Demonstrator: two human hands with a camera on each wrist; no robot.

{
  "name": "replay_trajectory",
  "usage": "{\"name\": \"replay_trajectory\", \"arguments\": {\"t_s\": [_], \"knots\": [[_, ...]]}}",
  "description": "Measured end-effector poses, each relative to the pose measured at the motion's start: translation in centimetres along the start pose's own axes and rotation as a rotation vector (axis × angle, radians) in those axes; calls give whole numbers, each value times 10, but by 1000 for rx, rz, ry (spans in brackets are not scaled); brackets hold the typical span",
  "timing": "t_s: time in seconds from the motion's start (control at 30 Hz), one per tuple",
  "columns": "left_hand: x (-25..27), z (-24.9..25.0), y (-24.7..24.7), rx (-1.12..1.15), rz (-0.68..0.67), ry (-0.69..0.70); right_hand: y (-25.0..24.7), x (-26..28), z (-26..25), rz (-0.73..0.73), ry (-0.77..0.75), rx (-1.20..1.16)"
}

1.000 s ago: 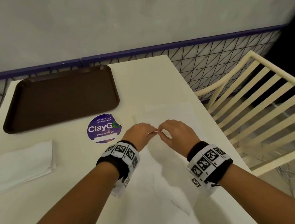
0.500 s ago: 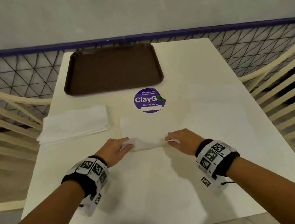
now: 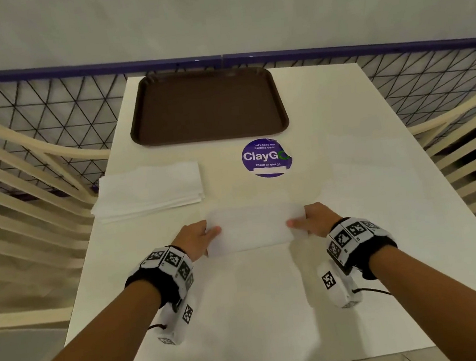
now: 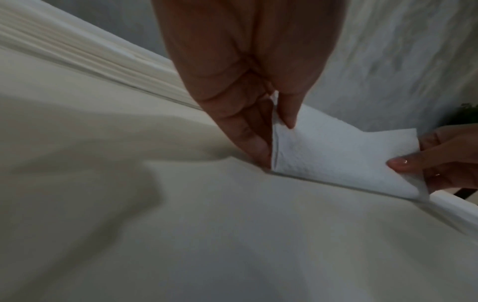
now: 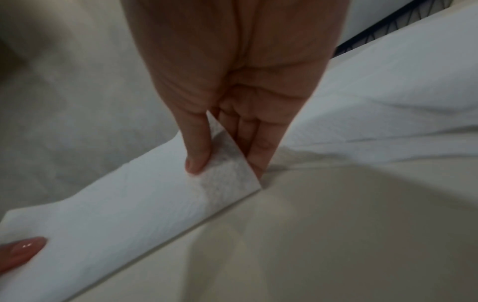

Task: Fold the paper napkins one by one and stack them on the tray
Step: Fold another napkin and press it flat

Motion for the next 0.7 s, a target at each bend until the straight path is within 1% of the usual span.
{"name": "replay_trajectory", "arguments": {"t_s": [0.07, 0.17, 0.3, 0.4, 0.53, 0.63, 0.7], "knots": [[-5, 2, -1, 24, 8, -22, -2, -8, -3, 11, 2, -6], [-10, 2, -3, 68, 1, -85, -5, -17, -10, 8, 2, 52], [-13, 1, -7, 34, 7, -147, -7, -27, -16, 15, 19, 116], [-14, 0, -9, 45, 16, -169, -6, -34, -16, 11, 32, 169], [-16, -1, -11, -40, 20, -188, -4, -39, -15, 16, 32, 182], [-18, 0, -12, -89, 59, -199, -3, -44, -15, 5, 34, 182], [-18, 3, -12, -184, 75, -198, -3, -46, -15, 4, 34, 180]]}}
Point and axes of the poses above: each hand's wrist, its own x-axis away from the middle knuckle, its own y-axis out of the palm, z = x × y, the point moved 6 cm from there along -x, towards the middle knuckle, and after that the axes turned 5 degrees about y, right-handed, at the moved point
